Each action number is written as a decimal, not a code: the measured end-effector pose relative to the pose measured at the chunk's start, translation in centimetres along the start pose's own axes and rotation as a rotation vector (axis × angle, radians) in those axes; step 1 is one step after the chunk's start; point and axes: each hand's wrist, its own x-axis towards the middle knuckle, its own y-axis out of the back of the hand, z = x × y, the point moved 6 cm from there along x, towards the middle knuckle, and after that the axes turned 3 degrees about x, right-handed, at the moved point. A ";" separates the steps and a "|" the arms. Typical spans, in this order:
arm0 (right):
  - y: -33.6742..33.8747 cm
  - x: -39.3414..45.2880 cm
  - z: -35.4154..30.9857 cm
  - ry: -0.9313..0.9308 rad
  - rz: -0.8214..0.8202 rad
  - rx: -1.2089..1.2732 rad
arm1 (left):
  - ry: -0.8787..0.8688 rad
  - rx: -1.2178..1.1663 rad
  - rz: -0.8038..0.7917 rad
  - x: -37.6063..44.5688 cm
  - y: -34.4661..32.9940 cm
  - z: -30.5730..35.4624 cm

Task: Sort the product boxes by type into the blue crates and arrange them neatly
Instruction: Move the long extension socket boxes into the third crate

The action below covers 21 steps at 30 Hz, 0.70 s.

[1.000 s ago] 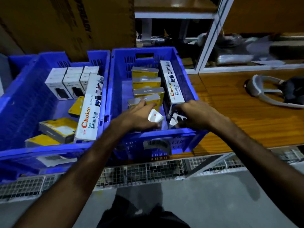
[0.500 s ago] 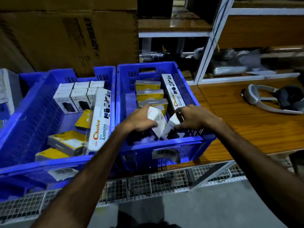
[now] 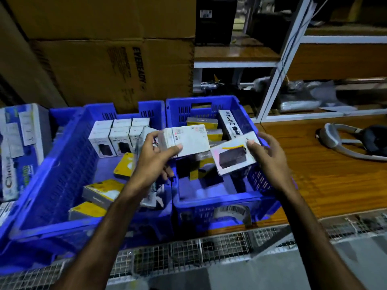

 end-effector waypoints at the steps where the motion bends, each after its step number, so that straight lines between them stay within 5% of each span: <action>1: -0.3 -0.5 0.5 -0.063 0.020 0.095 | 0.038 -0.069 0.015 -0.3 0.6 -0.7; 6: -3.7 -2.7 1.1 -0.370 -0.072 0.512 | 0.162 -0.421 0.029 -2.2 2.2 -2.3; 11: -8.7 -4.7 0.0 -0.446 -0.244 0.528 | 0.152 -0.575 0.053 -4.1 5.8 -3.1; 17: -16.4 -5.7 -2.8 -0.312 -0.401 0.251 | 0.130 -0.423 0.436 -7.1 14.4 -4.1; 21: -21.7 -4.5 -5.6 -0.137 -0.425 0.031 | 0.083 -0.086 0.631 -7.7 20.1 -3.7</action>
